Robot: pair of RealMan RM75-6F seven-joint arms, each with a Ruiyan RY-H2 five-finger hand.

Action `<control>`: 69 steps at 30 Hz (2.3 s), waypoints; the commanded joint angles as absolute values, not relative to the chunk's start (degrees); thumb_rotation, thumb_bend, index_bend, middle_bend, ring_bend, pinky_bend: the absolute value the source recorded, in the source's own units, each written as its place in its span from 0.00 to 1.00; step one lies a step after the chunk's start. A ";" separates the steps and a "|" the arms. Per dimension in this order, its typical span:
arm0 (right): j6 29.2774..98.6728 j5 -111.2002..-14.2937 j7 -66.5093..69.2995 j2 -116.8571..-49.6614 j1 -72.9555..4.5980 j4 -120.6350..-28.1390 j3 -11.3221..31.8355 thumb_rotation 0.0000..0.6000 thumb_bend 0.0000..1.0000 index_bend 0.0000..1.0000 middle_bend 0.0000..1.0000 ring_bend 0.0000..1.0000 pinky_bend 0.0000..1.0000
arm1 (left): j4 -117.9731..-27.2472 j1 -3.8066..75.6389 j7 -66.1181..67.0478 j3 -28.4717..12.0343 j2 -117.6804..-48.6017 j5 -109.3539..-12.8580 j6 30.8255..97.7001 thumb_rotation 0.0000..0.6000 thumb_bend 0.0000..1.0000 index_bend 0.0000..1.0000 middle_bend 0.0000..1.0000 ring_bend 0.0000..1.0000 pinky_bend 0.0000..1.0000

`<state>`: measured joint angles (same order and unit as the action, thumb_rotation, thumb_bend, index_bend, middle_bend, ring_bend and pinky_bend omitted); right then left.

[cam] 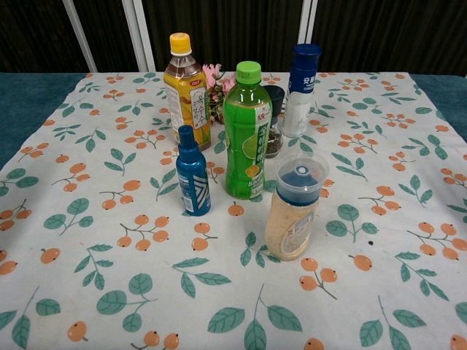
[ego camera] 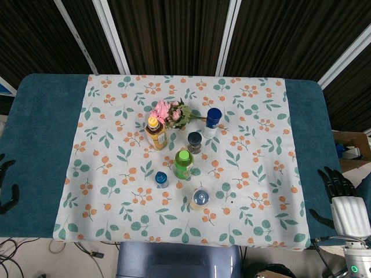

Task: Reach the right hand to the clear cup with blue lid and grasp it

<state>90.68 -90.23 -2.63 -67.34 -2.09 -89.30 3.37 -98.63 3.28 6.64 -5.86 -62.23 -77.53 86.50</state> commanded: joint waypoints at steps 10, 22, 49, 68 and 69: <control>90.73 -90.39 -2.75 -67.28 -2.10 -89.44 3.39 1.00 0.17 0.09 0.08 0.09 0.18 | -98.61 3.28 6.59 -6.09 -62.24 -77.37 86.67 1.00 0.53 0.16 0.04 0.05 0.00; 89.95 -89.96 -2.93 -67.31 -2.21 -89.46 3.25 1.00 0.17 0.09 0.08 0.09 0.18 | -98.65 3.28 6.71 -6.10 -62.30 -77.31 86.69 1.00 0.52 0.16 0.04 0.05 0.00; 74.59 -94.86 14.97 -67.16 -11.36 -94.26 -0.27 1.00 0.17 0.09 0.09 0.09 0.18 | -99.25 3.83 7.10 -6.13 -62.42 -76.40 85.29 1.00 0.52 0.16 0.04 0.05 0.00; 59.02 -93.81 26.49 -77.14 -24.76 -92.84 1.16 1.00 0.17 0.11 0.17 0.13 0.18 | -99.16 3.80 6.53 -6.50 -62.23 -75.91 85.53 1.00 0.52 0.16 0.04 0.05 0.00; 58.66 -93.45 26.31 -77.96 -25.09 -92.53 1.25 1.00 0.17 0.12 0.18 0.14 0.18 | -99.15 3.79 6.50 -6.50 -62.22 -75.92 85.53 1.00 0.52 0.16 0.04 0.05 0.00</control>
<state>59.34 -93.84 26.60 -76.98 -24.43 -93.04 1.18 -99.15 3.79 6.50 -6.50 -62.22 -75.92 85.53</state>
